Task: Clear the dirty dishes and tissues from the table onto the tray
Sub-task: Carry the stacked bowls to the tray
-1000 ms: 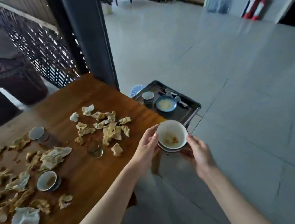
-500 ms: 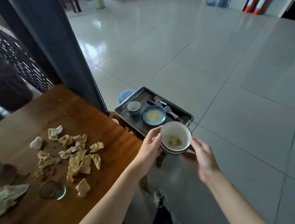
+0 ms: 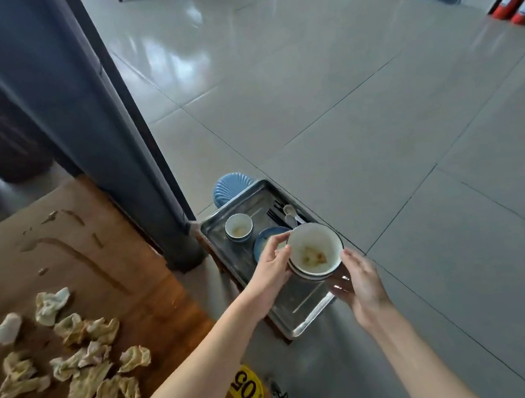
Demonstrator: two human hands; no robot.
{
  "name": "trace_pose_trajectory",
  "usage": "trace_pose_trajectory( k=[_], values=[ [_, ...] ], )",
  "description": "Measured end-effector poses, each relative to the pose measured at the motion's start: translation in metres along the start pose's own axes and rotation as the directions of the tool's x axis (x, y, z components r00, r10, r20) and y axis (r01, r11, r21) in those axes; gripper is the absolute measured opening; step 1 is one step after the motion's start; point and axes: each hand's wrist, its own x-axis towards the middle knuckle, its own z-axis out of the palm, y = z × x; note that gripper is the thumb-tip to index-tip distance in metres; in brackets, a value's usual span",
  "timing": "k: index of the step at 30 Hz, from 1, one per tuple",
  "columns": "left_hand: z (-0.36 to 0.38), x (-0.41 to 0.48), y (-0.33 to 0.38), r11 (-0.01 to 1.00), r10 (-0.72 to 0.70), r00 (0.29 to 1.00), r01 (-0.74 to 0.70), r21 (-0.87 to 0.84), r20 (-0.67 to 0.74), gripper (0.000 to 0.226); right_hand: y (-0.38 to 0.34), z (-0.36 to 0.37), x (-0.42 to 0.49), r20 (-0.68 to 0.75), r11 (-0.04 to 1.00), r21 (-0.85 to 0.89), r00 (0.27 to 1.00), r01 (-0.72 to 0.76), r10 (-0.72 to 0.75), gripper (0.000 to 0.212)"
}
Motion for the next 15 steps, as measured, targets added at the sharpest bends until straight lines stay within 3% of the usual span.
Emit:
trace_pose_trajectory(
  k=[15],
  values=[
    [-0.034, 0.172, -0.014, 0.986, -0.167, 0.947, 0.162, -0.041, -0.274, 0.025, -0.019, 0.035, 0.215, 0.203, 0.958, -0.201, 0.948, -0.207, 0.247, 0.025]
  ],
)
